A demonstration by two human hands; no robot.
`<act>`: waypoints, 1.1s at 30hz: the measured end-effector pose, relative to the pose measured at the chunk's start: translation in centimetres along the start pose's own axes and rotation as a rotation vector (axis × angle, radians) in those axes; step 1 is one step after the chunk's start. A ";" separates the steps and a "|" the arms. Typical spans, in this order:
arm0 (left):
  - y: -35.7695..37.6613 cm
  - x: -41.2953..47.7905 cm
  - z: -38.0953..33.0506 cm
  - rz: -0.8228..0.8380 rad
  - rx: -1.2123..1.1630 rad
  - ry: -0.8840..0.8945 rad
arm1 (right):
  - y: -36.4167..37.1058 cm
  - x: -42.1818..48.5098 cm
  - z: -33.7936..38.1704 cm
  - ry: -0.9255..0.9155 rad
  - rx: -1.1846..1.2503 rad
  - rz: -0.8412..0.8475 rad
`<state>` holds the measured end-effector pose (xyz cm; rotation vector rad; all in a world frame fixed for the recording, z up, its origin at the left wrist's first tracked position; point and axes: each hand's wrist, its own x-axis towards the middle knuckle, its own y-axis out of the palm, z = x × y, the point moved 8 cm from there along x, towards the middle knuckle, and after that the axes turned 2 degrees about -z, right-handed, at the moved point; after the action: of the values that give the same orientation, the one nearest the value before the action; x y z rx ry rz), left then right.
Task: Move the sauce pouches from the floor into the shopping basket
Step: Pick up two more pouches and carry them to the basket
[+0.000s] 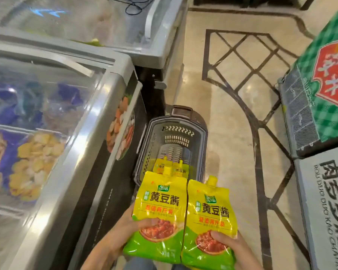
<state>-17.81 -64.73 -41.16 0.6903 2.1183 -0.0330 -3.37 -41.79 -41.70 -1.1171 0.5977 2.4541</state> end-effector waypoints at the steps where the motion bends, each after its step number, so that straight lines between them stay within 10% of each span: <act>1: 0.1 1.9 -0.8 -0.006 -0.009 -0.002 | -0.5 1.9 1.0 0.011 -0.012 0.001; 19: -8.3 35.8 4.1 -0.306 0.179 -0.104 | -8.3 31.1 1.4 0.119 -0.100 -0.228; 33: -15.7 57.5 12.8 -0.345 0.410 -0.089 | 0.5 51.5 10.0 -0.180 -1.017 0.249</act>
<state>-42.13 -54.85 -96.14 0.5333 2.1393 -0.6897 -41.37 -28.74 -75.48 -1.1334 -0.7098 3.0967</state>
